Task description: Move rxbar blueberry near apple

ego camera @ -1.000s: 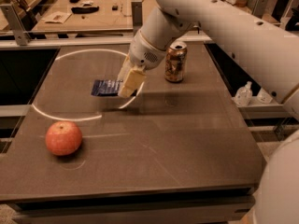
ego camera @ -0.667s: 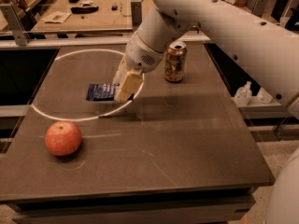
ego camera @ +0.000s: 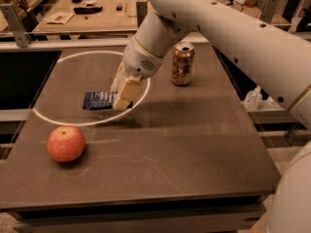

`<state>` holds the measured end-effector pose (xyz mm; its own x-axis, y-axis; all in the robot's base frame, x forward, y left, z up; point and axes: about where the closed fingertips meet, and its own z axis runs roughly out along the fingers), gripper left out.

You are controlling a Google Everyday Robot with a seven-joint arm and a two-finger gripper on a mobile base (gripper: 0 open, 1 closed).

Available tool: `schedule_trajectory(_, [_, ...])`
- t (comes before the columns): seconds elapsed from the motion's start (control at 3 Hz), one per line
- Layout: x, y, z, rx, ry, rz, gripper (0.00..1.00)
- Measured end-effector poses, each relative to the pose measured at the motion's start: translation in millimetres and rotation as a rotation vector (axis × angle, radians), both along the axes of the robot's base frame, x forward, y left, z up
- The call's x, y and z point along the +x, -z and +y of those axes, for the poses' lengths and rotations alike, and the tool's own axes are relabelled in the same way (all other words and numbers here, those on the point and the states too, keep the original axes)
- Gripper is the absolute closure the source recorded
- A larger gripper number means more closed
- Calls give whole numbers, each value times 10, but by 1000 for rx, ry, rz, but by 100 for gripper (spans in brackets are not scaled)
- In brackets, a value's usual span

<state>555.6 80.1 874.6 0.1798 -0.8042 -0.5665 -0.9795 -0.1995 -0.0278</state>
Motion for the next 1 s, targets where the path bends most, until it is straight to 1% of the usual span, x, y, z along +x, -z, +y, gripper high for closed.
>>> schedule_trajectory(0.33, [-137, 98, 194, 7, -51, 41, 100])
schedule_trajectory(1.0, [-355, 197, 417, 39, -118, 112, 100])
